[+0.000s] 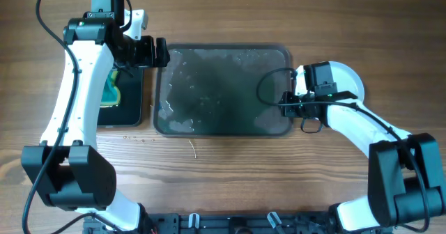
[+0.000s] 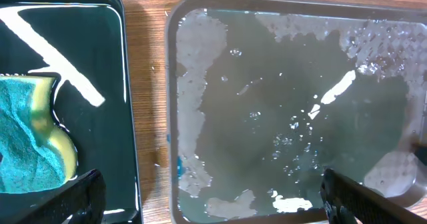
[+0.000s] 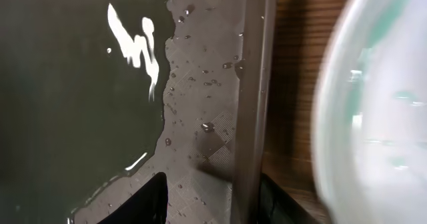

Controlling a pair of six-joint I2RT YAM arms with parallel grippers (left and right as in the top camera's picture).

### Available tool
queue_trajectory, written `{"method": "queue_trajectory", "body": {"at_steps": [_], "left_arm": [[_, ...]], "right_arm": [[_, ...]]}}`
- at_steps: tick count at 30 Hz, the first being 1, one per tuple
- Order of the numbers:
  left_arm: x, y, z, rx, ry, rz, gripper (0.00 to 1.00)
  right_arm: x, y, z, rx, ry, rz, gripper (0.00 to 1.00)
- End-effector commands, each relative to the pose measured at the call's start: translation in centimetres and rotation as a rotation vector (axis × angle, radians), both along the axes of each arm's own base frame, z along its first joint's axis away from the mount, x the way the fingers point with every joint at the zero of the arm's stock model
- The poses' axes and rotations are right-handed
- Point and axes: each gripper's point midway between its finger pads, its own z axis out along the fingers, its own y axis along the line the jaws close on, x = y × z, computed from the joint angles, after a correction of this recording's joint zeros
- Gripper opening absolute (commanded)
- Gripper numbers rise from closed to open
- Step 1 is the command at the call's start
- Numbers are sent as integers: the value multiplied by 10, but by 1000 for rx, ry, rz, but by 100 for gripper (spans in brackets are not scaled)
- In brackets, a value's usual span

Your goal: Clean dirty plates on tray and stack at the side

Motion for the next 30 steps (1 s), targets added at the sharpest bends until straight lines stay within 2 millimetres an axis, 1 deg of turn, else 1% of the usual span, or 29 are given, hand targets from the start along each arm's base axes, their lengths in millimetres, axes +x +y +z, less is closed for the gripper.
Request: {"method": "queue_trajectory", "body": {"at_steps": [1,3,6,8,11,13,15,16,18,19,20,21,22,23,25,26,28,30], "left_arm": [[2,0,1,-1,-6,10,100],[2,0,1,-1,-6,10,100],[2,0,1,-1,-5,10,100],[2,0,1,-1,-5,10,100],[2,0,1,-1,-6,9,100],[2,0,1,-1,-6,10,100],[2,0,1,-1,-6,10,100],[2,0,1,-1,-6,10,100],[2,0,1,-1,-6,9,100],[2,0,1,-1,-6,10,100],[2,0,1,-1,-6,9,100],[2,0,1,-1,-6,9,100],[2,0,1,-1,-6,10,100],[2,0,1,-1,-6,9,100],[2,0,1,-1,-6,9,100],[2,0,1,-1,-6,10,100],[2,0,1,-1,-6,10,100],[2,0,1,-1,-6,9,100]], "right_arm": [[-3,20,0,36,-15,69,44],[0,21,1,37,-29,68,47],[3,14,0,7,-31,19,48],[5,11,0,-2,-33,5,51],[10,12,6,-1,-42,-1,55],[19,11,20,-13,-52,-7,64],[27,10,37,-28,-65,-16,68],[32,9,49,-37,-76,-21,71],[42,5,83,-59,-107,-37,77],[45,4,105,-66,-129,-44,80],[47,2,123,-73,-147,-50,84],[48,1,146,-75,-171,-55,88],[46,0,165,-71,-190,-58,100],[44,-1,179,-66,-206,-59,100],[34,-2,221,-48,-258,-61,100],[28,-3,238,-38,-282,-64,100],[13,-1,268,6,-334,-47,100],[-1,5,288,63,-378,-19,100]]}}
